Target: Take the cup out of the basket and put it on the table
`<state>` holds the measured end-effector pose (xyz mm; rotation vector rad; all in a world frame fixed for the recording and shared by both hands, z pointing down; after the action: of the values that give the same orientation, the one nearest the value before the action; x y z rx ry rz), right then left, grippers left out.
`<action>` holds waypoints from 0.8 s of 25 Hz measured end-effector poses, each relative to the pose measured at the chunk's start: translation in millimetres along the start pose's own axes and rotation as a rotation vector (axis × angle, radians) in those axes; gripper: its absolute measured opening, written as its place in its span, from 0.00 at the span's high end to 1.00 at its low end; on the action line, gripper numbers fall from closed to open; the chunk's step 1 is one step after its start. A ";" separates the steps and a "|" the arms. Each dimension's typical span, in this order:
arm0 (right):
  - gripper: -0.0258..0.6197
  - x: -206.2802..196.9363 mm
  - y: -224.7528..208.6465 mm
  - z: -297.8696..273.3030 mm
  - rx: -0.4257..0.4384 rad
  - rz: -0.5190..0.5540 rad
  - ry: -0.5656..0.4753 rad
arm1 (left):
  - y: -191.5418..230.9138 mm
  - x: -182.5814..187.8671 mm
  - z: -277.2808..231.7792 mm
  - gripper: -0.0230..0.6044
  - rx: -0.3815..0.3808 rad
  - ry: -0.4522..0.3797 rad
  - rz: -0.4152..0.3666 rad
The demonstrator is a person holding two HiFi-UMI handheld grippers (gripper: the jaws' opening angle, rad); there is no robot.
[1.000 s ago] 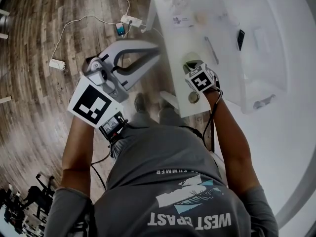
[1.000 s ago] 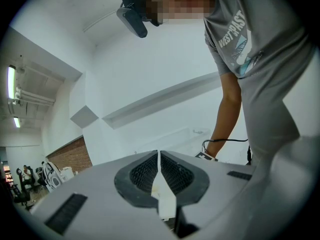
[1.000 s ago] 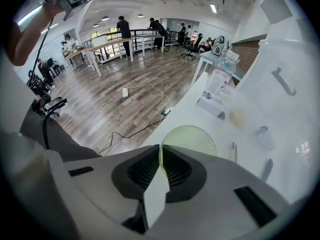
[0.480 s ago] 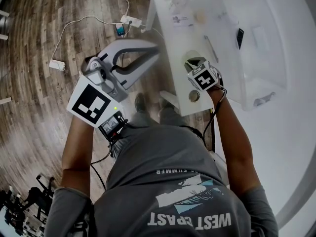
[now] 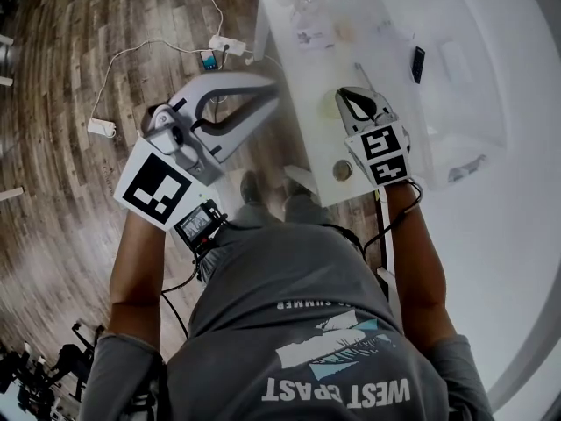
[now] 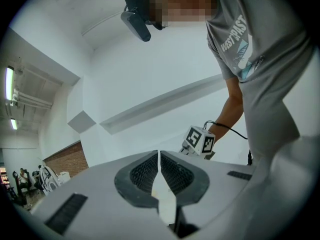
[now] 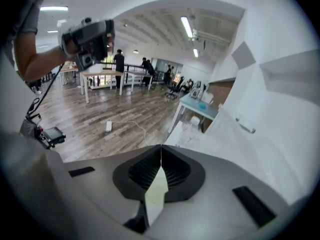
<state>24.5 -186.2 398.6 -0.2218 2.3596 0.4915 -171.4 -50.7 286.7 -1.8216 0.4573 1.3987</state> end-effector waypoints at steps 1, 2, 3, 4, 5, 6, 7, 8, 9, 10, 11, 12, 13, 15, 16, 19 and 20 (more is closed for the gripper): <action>0.94 12.8 -0.4 12.4 -0.017 0.002 -0.065 | 0.8 2.0 -0.3 0.95 0.000 -0.006 0.001; 0.94 25.3 -0.2 25.1 -0.031 0.008 -0.128 | 1.4 4.1 -0.7 0.95 0.001 -0.010 -0.001; 0.94 37.1 0.5 37.8 -0.043 0.019 -0.190 | 1.5 6.2 -1.3 0.95 0.002 -0.013 -0.006; 0.94 48.5 1.6 50.3 -0.054 0.032 -0.252 | 1.0 8.3 -1.9 0.95 0.003 -0.013 -0.012; 0.94 59.7 2.8 62.5 -0.065 0.048 -0.316 | 0.2 10.2 -2.3 0.95 0.003 -0.014 -0.016; 0.94 70.6 4.1 74.3 -0.077 0.064 -0.376 | -0.5 12.2 -2.6 0.95 0.002 -0.014 -0.019; 0.94 80.7 5.2 85.9 -0.092 0.074 -0.424 | -1.0 14.3 -2.8 0.95 0.000 -0.015 -0.022; 0.94 89.3 6.3 96.8 -0.109 0.074 -0.457 | -1.1 16.6 -3.0 0.95 -0.003 -0.016 -0.027; 0.94 96.4 7.4 106.9 -0.124 0.070 -0.479 | -0.9 19.0 -3.2 0.95 -0.007 -0.019 -0.033; 0.94 101.9 8.6 116.0 -0.138 0.067 -0.494 | -0.8 21.3 -3.5 0.95 -0.012 -0.023 -0.039; 0.94 106.1 9.9 124.0 -0.149 0.068 -0.504 | -0.9 23.3 -3.8 0.95 -0.016 -0.026 -0.045; 0.94 109.2 11.3 131.1 -0.158 0.073 -0.510 | -1.3 25.0 -4.0 0.95 -0.019 -0.029 -0.050; 0.94 111.5 12.7 137.4 -0.164 0.079 -0.515 | -1.9 26.4 -4.2 0.95 -0.022 -0.030 -0.054; 0.94 114.3 14.8 147.6 -0.175 0.090 -0.523 | -2.9 28.9 -4.6 0.95 -0.028 -0.032 -0.060; 0.94 114.9 15.3 151.6 -0.180 0.094 -0.525 | -3.3 30.0 -4.9 0.95 -0.031 -0.033 -0.062; 0.94 115.2 16.2 159.7 -0.192 0.097 -0.524 | -3.7 32.6 -5.4 0.95 -0.039 -0.037 -0.068; 0.94 115.5 16.7 161.8 -0.196 0.097 -0.525 | -3.7 33.2 -5.3 0.95 -0.043 -0.036 -0.070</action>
<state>33.5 -107.7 215.4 -0.0560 1.8170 0.7306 -154.5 -46.6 257.7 -1.8256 0.3443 1.4010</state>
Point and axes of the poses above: the fingertips, and each gripper's own axes: z backward along the fingers, y to its left, x out of its top, the point moved 8 cm from there along z, backward along the fingers
